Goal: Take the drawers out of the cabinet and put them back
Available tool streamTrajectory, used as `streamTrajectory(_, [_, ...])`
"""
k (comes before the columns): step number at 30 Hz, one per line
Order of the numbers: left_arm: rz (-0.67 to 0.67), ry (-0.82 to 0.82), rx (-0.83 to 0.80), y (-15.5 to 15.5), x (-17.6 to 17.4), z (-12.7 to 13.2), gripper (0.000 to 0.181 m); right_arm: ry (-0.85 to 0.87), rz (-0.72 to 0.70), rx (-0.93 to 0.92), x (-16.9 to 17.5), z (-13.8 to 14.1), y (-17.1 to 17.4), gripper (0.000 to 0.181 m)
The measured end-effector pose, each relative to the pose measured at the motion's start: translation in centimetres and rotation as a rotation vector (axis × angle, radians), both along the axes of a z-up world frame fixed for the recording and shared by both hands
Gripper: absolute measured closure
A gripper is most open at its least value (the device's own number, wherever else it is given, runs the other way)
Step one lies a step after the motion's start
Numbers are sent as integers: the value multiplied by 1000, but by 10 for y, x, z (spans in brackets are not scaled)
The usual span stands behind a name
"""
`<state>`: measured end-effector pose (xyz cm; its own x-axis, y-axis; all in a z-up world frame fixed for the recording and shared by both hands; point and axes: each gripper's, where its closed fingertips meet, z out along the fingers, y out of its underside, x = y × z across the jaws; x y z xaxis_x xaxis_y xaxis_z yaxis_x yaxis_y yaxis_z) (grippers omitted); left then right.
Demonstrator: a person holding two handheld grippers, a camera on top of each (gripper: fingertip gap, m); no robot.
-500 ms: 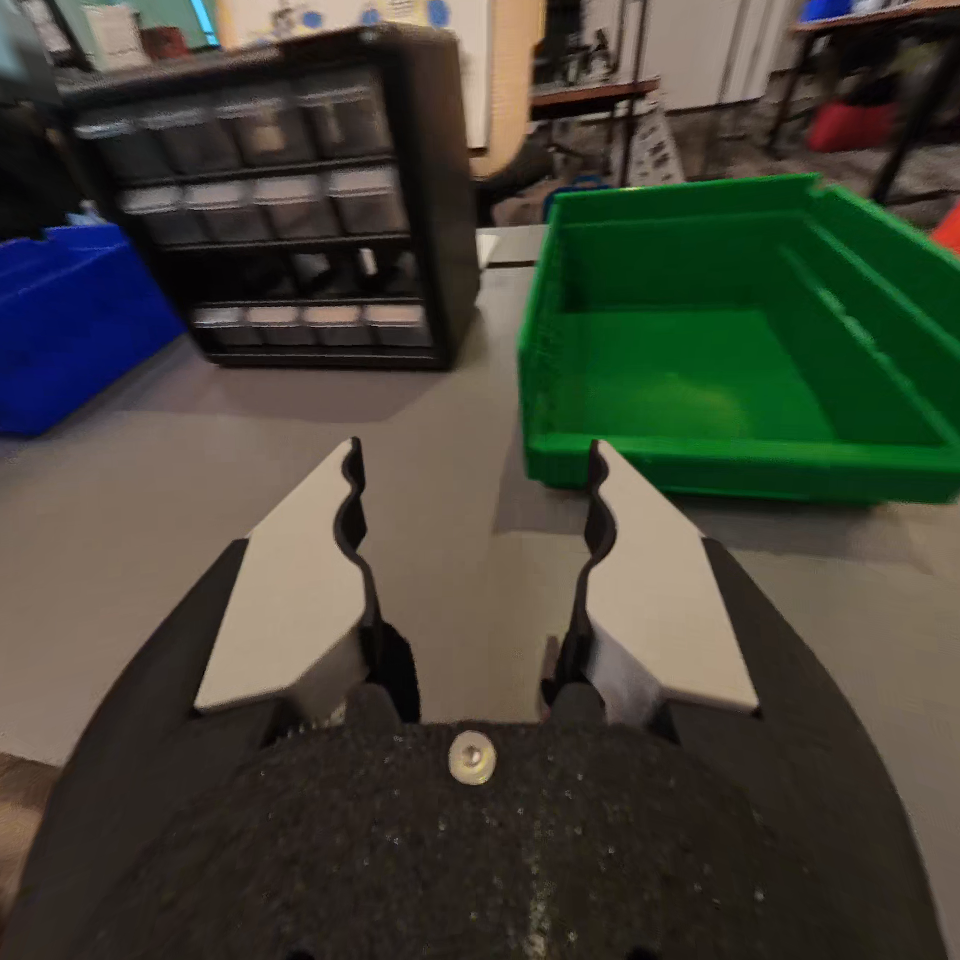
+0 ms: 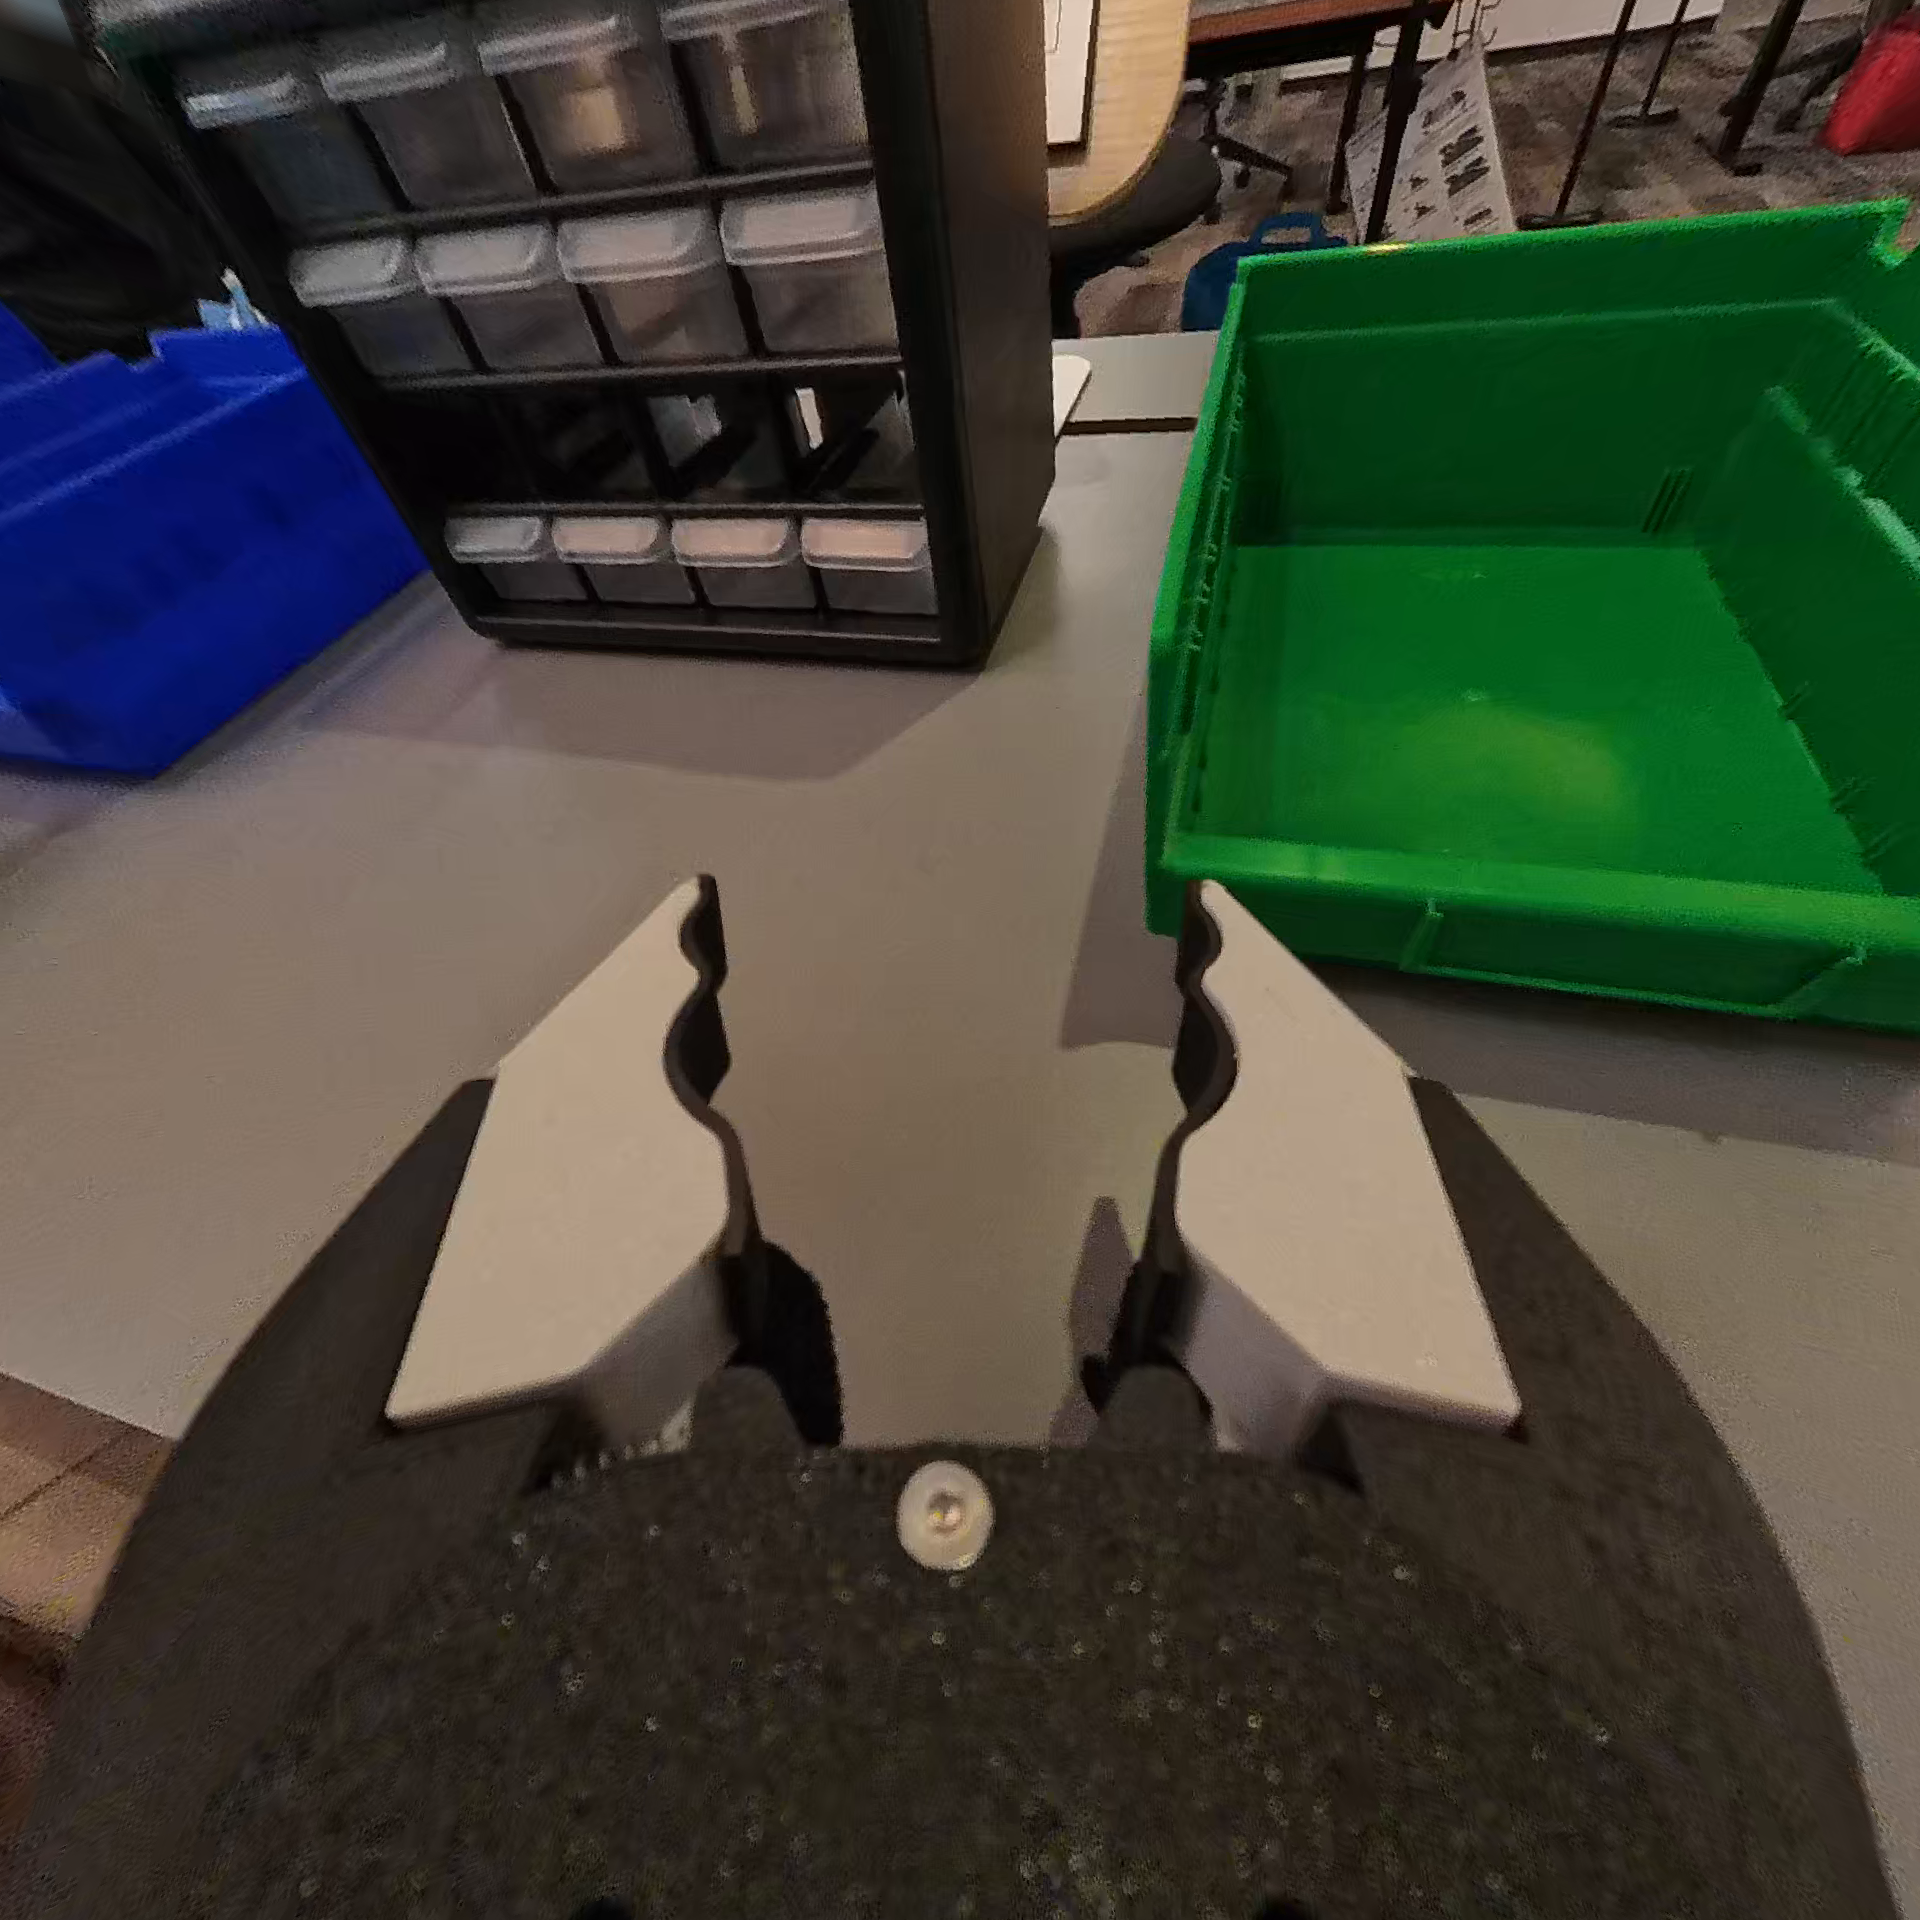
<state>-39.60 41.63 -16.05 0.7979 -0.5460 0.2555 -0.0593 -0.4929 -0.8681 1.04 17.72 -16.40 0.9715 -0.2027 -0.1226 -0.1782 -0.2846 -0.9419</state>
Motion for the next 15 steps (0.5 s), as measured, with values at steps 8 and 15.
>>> streamTrajectory(8, [4,93,-20,7,-4,-15,121,40,10,-25,-4,-3,9,99])
streamTrajectory(15, [13,154,-21,16,-5,-21,128,45,32,-34,-9,-6,9,105])
